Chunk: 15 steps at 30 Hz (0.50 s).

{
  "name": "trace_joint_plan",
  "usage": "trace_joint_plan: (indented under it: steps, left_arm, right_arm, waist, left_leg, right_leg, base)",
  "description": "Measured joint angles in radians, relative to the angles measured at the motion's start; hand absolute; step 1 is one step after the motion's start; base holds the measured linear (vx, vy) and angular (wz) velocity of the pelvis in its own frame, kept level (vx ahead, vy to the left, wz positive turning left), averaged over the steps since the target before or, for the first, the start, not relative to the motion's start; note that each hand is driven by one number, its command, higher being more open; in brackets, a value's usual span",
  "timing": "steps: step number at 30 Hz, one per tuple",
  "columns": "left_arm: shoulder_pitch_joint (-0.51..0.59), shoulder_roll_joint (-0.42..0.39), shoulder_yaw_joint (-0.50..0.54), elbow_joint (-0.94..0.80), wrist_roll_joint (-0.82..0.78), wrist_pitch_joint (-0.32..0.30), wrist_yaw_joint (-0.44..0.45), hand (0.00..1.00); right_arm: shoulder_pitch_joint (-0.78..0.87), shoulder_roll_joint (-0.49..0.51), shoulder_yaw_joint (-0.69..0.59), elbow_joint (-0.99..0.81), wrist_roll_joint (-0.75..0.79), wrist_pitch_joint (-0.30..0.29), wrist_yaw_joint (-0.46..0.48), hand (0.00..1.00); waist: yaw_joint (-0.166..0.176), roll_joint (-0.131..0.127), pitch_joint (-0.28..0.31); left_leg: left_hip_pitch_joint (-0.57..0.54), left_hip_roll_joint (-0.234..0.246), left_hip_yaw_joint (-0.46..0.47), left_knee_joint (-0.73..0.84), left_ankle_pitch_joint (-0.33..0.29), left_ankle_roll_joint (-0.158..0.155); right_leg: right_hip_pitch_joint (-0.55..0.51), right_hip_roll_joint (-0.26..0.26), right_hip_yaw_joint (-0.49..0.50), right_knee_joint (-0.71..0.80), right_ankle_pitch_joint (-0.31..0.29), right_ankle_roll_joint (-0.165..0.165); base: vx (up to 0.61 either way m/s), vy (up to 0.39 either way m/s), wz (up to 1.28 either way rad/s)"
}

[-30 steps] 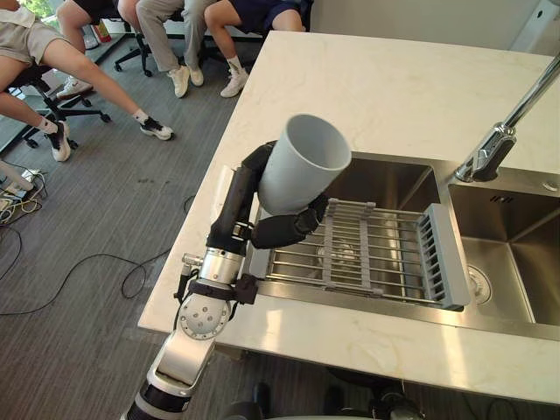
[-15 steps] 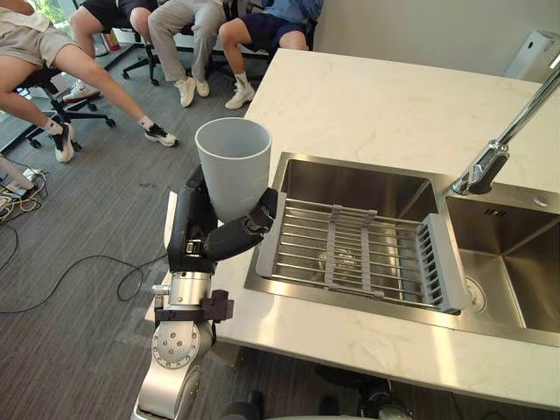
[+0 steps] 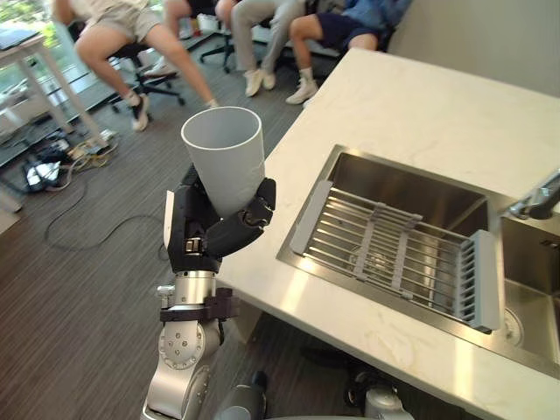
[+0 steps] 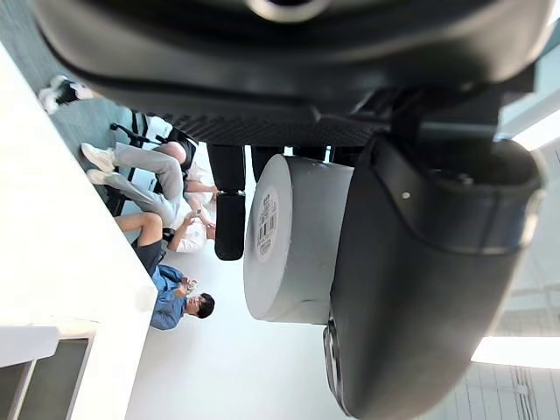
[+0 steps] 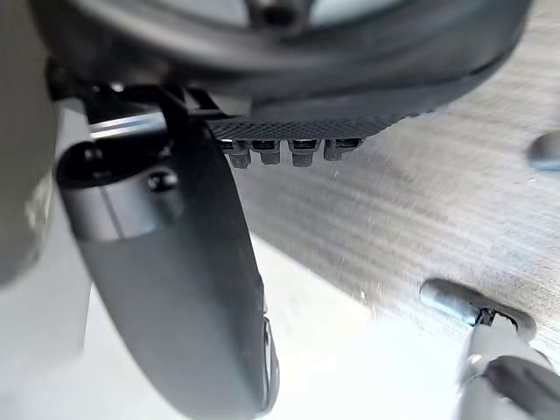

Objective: Walk over to the sink, pick up the cup, carry it to the dishwasher, place the cup inside the dishwasher, then close the dishwasher door

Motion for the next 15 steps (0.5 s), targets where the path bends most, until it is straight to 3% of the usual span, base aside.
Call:
trace_joint_plan:
  steps: [1, 2, 3, 6, 7, 9, 12, 15]
  left_arm:
    - [-0.004, -0.001, -0.022, 0.004, -0.001, 0.000, 0.000, 0.00]
    - [-0.017, 0.004, -0.067, 0.020, -0.001, 0.000, -0.004, 0.00]
    - [-0.030, 0.000, -0.097, 0.031, -0.001, 0.000, -0.014, 0.00]
    - [-0.076, -0.004, -0.114, 0.031, -0.002, 0.000, -0.034, 0.00]
    - [-0.103, -0.004, -0.113, 0.031, -0.012, -0.002, -0.042, 0.00]
    - [-0.120, -0.004, -0.114, 0.033, -0.019, -0.006, -0.046, 0.00]
    - [-0.154, -0.017, -0.115, 0.083, -0.038, -0.022, -0.052, 0.00]
    - [-0.154, 0.007, -0.113, 0.160, -0.039, -0.022, -0.047, 0.00]
  right_arm:
    - [-0.012, -0.006, 0.000, 0.008, 0.000, 0.000, -0.003, 1.00]
    - [-0.024, -0.012, 0.000, 0.016, 0.000, 0.002, -0.008, 1.00]
    - [-0.024, -0.011, -0.004, 0.009, -0.001, 0.000, -0.010, 1.00]
    - [-0.013, -0.024, -0.031, 0.009, -0.001, 0.000, -0.027, 1.00]
    - [0.001, -0.037, -0.031, 0.012, -0.001, 0.002, -0.030, 1.00]
    - [0.010, -0.040, -0.032, 0.013, -0.001, 0.004, -0.031, 1.00]
    - [0.009, -0.037, -0.042, 0.014, 0.000, 0.004, -0.030, 1.00]
    - [0.016, 0.005, -0.053, 0.011, 0.000, 0.003, -0.028, 1.00]
  waist:
    - [0.001, 0.013, 0.007]
    - [-0.001, 0.026, 0.012]
    - [-0.015, 0.028, 0.012]
    - [-0.037, 0.012, 0.017]
    - [-0.053, 0.012, 0.014]
    - [-0.063, 0.026, 0.003]
    - [-0.079, 0.062, -0.022]
    - [-0.081, 0.023, -0.041]
  left_leg:
    - [0.002, 0.012, -0.018, -0.026, 0.023, -0.012]
    - [0.017, 0.031, -0.002, -0.111, 0.103, -0.008]
    - [0.035, 0.041, 0.102, -0.178, 0.142, 0.029]
    - [0.042, 0.035, 0.339, -0.028, 0.033, 0.057]
    - [0.078, 0.058, 0.403, 0.011, -0.023, 0.049]
    - [0.129, 0.090, 0.452, 0.003, -0.065, 0.043]
    - [0.211, 0.117, 0.540, -0.116, -0.085, 0.026]
    - [0.233, 0.075, 0.521, -0.172, -0.053, 0.040]
  right_leg:
    - [0.001, 0.013, -0.021, -0.004, 0.008, -0.009]
    - [0.000, 0.020, -0.068, -0.006, 0.022, -0.029]
    - [-0.003, 0.010, -0.128, -0.016, 0.033, -0.047]
    - [-0.035, -0.053, -0.218, 0.009, 0.038, -0.055]
    - [-0.039, -0.079, -0.270, 0.014, 0.042, -0.056]
    - [-0.039, -0.095, -0.315, 0.013, 0.047, -0.052]
    - [-0.040, -0.106, -0.380, 0.012, 0.061, -0.027]
    - [-0.009, -0.129, -0.395, -0.041, 0.091, 0.015]
  base:
    - [-0.25, -0.257, 1.03]
    - [-0.31, -0.229, 1.10]
    - [-0.28, -0.200, 1.17]
    - [-0.18, -0.099, 1.16]
    - [-0.16, -0.037, 1.21]
    - [-0.09, 0.056, 0.95]
    - [-0.05, 0.179, 0.63]
    - [-0.01, 0.174, 0.32]
